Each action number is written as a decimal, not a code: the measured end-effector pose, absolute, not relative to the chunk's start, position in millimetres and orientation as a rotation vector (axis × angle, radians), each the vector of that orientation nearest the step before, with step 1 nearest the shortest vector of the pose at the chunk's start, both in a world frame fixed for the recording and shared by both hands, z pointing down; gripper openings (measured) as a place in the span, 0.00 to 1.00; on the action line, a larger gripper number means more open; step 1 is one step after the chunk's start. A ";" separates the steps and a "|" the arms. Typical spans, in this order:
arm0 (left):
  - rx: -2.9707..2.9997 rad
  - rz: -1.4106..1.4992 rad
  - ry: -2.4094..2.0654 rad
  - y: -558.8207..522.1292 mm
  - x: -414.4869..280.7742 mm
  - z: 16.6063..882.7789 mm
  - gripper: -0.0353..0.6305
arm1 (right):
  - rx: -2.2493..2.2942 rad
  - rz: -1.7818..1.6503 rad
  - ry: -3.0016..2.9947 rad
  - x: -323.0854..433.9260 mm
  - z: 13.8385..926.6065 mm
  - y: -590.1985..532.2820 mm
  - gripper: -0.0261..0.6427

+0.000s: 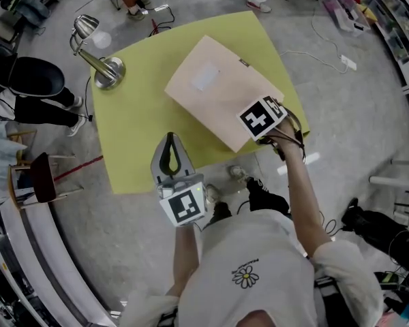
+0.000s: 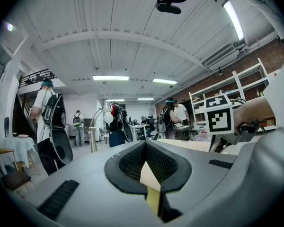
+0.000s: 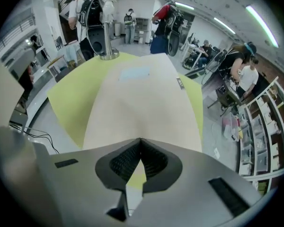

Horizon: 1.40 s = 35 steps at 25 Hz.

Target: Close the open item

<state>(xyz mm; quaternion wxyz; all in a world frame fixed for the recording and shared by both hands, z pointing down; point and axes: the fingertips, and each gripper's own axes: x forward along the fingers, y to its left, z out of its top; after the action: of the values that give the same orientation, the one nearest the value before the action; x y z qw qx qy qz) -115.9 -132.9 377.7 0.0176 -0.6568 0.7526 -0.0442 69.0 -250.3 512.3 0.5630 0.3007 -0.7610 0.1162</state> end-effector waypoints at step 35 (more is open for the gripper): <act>-2.029 -0.232 2.397 -146.6 -129.5 402.8 0.07 | 0.787 0.067 -1.924 34.8 552.0 -382.8 0.06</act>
<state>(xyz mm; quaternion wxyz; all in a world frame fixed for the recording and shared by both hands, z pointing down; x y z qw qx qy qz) -129.5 -146.6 402.8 -0.0038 -0.6444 0.7611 -0.0738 34.8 -382.8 552.0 0.5063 0.3262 -0.7978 0.0278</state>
